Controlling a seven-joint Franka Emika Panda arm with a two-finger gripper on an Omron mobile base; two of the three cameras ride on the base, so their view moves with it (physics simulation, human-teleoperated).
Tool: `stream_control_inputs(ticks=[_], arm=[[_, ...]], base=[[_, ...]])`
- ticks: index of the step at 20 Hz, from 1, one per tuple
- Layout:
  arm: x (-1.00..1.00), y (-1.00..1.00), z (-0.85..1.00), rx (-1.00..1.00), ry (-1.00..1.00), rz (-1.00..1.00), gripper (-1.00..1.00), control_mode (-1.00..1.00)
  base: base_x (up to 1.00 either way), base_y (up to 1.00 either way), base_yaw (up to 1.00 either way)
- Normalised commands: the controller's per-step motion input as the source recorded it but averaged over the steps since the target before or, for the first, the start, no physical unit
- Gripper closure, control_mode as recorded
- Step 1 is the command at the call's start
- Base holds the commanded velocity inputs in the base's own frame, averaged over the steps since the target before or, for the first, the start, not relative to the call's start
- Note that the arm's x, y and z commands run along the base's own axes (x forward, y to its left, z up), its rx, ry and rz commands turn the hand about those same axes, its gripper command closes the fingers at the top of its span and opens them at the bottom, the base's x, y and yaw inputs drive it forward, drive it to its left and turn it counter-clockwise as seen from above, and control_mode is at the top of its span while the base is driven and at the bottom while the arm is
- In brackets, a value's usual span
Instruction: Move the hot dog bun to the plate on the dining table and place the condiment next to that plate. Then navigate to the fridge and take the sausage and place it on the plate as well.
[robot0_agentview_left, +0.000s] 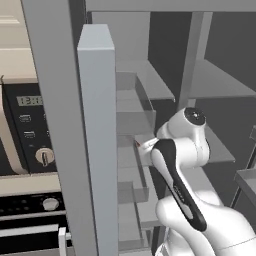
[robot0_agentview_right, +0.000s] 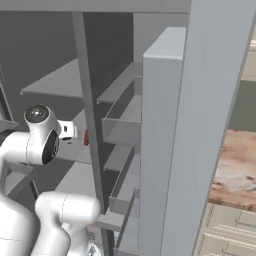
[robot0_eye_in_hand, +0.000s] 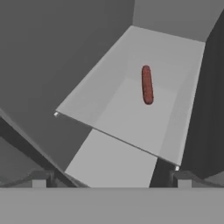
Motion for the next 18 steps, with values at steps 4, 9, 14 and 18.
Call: stream_control_inputs(ticks=[4, 9, 14, 18], arm=[[0.46, 0.00, -0.14, 0.00, 0.00, 0.00, -1.00, -1.00], [0.50, 0.00, -0.20, 0.00, 0.00, 0.00, -1.00, -1.00], [0.44, 0.00, -0.35, -0.02, 0.00, 0.00, -1.00, -1.00], [0.41, 0.10, -0.34, -0.03, 0.00, 0.00, -1.00, -1.00]], base=[[0.00, 0.00, 0.00], [0.00, 0.00, 0.00], [0.00, 0.00, 0.00], [0.00, 0.00, 0.00]])
